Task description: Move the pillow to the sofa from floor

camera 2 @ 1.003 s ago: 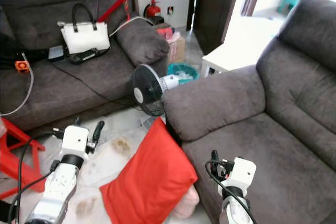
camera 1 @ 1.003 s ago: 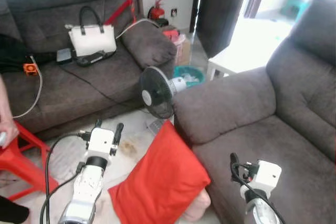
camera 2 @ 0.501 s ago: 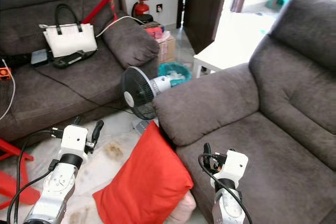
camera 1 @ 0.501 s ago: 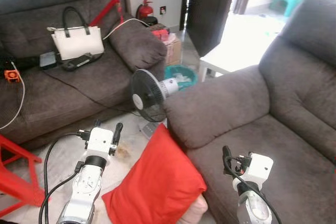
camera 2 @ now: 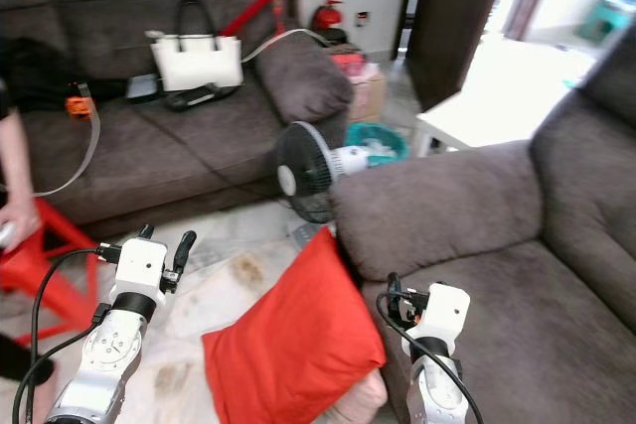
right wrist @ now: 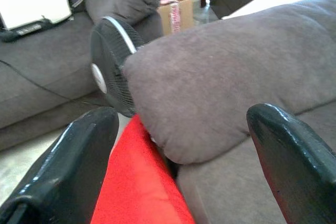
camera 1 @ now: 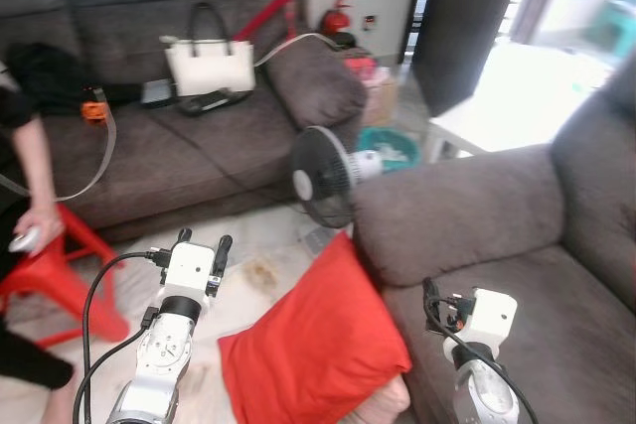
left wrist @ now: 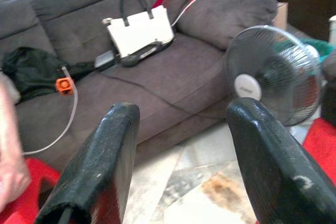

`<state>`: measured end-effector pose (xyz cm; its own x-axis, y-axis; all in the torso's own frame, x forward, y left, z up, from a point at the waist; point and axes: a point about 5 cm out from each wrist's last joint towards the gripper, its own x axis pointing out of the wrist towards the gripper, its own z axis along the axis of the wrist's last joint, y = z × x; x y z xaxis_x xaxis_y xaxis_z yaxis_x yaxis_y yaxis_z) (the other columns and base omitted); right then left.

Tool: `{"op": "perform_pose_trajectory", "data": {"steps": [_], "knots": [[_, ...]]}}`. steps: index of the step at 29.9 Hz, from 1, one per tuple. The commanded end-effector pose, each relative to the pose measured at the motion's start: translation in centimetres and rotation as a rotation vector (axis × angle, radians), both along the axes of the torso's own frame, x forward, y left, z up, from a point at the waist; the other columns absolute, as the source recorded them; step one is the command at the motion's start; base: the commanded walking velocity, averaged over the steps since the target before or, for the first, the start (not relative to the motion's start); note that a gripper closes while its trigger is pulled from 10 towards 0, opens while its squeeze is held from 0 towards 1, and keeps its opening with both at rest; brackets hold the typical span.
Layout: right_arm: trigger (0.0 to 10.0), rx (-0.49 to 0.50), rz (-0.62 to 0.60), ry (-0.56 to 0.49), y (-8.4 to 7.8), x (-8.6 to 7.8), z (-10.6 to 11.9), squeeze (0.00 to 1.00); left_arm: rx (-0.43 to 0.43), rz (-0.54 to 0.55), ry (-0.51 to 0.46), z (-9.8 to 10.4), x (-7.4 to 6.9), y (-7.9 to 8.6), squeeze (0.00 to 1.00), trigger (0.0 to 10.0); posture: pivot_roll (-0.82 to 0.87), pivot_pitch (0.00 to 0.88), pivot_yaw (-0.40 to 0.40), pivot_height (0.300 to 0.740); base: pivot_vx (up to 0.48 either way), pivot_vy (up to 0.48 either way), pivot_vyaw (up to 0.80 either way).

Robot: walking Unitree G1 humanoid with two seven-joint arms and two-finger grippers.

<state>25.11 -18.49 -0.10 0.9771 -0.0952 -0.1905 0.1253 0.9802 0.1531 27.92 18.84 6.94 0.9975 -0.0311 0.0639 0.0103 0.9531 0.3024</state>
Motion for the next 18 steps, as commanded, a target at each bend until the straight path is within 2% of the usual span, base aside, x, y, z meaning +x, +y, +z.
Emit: {"op": "perform_pose_trajectory", "data": {"steps": [1,8,18], "knots": [[10.0,0.001,-0.019,0.038,-0.68,-0.50,-0.60,0.00,0.002,-0.013,0.009,-0.11,0.13,-0.42,0.00,10.0,0.09,0.000,-0.020,0.740,0.000,0.000,0.00],[10.0,-0.015,-0.012,0.040,-0.86,-0.40,-0.56,0.00,0.002,-0.014,0.015,-0.26,0.12,-0.47,0.00,10.0,0.09,0.000,-0.021,0.740,0.000,0.000,0.00],[10.0,-0.023,-0.001,0.038,-0.80,-0.14,-0.47,0.00,-0.001,-0.017,0.016,-0.35,0.12,-0.58,0.00,10.0,0.09,0.000,-0.027,0.740,0.000,0.000,0.77]]}}
